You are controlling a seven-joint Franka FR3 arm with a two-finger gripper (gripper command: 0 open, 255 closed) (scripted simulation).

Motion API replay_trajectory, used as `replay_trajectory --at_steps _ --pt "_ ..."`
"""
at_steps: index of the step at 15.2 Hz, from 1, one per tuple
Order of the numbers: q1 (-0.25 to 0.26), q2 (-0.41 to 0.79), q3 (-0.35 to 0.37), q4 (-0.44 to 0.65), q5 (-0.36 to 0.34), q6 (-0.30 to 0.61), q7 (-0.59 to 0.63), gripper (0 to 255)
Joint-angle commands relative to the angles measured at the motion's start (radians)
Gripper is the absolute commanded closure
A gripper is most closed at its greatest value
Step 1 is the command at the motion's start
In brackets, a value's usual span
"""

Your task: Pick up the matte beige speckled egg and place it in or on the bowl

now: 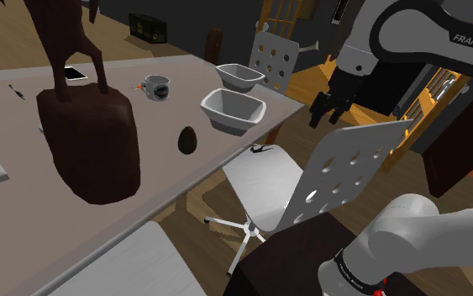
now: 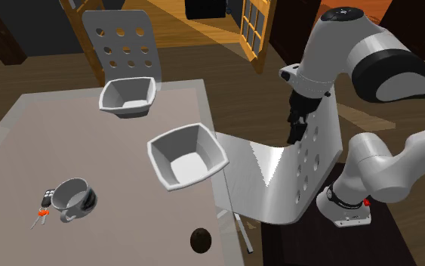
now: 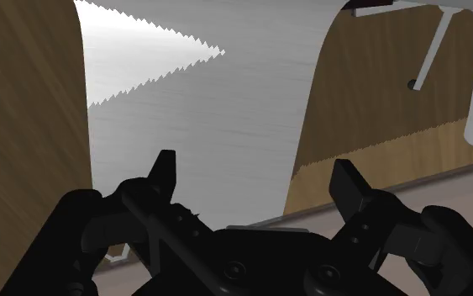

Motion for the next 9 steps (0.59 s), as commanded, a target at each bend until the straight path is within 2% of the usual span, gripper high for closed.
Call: replay_trajectory --at_steps 1,9 --pt "0.000 0.000 0.000 0.000 0.000 0.000 0.000 0" --pt "0.060 0.222 0.119 0.096 0.016 0.142 0.051 0"
